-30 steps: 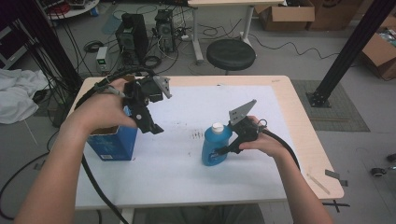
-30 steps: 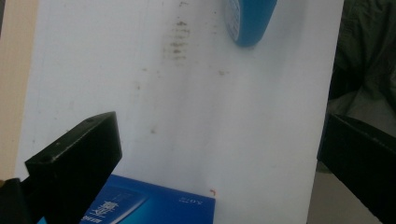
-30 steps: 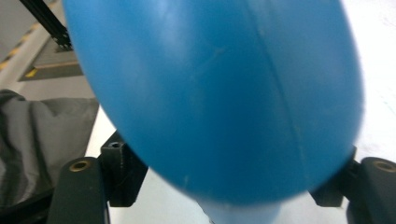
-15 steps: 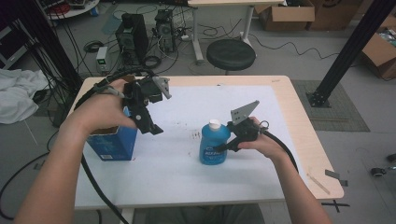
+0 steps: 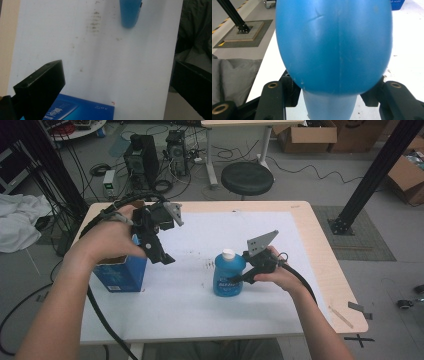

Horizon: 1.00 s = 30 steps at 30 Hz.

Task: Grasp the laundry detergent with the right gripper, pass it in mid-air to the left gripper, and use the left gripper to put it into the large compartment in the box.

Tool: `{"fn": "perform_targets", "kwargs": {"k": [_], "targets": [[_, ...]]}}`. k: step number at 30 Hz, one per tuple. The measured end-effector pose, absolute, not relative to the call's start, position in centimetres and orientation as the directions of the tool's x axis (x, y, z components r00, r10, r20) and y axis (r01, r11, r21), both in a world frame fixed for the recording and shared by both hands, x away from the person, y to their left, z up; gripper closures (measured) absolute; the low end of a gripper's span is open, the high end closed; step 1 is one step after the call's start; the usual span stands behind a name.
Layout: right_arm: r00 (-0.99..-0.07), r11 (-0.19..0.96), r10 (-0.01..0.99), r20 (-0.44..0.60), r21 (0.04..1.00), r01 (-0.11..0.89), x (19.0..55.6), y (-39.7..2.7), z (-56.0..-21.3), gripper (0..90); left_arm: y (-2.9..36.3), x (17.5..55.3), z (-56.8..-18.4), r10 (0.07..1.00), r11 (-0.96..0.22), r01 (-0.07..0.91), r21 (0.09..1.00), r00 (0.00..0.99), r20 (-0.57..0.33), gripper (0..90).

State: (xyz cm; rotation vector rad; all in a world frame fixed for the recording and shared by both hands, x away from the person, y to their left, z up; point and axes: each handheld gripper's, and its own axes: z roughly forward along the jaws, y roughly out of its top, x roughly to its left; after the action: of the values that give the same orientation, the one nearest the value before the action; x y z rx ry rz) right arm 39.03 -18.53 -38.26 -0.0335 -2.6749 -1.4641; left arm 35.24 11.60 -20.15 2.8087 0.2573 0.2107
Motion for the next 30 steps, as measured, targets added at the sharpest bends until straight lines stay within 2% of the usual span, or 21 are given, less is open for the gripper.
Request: {"fn": "perform_targets", "kwargs": {"k": [16, 30], "targets": [[-0.997, 0.548, -0.030, 0.074, 0.835, 0.046, 38.9, -18.4, -37.7, 46.3, 11.2, 35.2, -19.7, 0.190, -0.938, 0.144, 0.317, 0.974, 0.120, 0.3], [-0.997, 0.540, -0.061, 0.055, 0.841, 0.013, 38.7, -17.7, -33.6, 46.3, 9.8, 35.3, -18.8, 0.162, -0.939, 0.115, 0.324, 0.979, 0.123, 0.3]]}}
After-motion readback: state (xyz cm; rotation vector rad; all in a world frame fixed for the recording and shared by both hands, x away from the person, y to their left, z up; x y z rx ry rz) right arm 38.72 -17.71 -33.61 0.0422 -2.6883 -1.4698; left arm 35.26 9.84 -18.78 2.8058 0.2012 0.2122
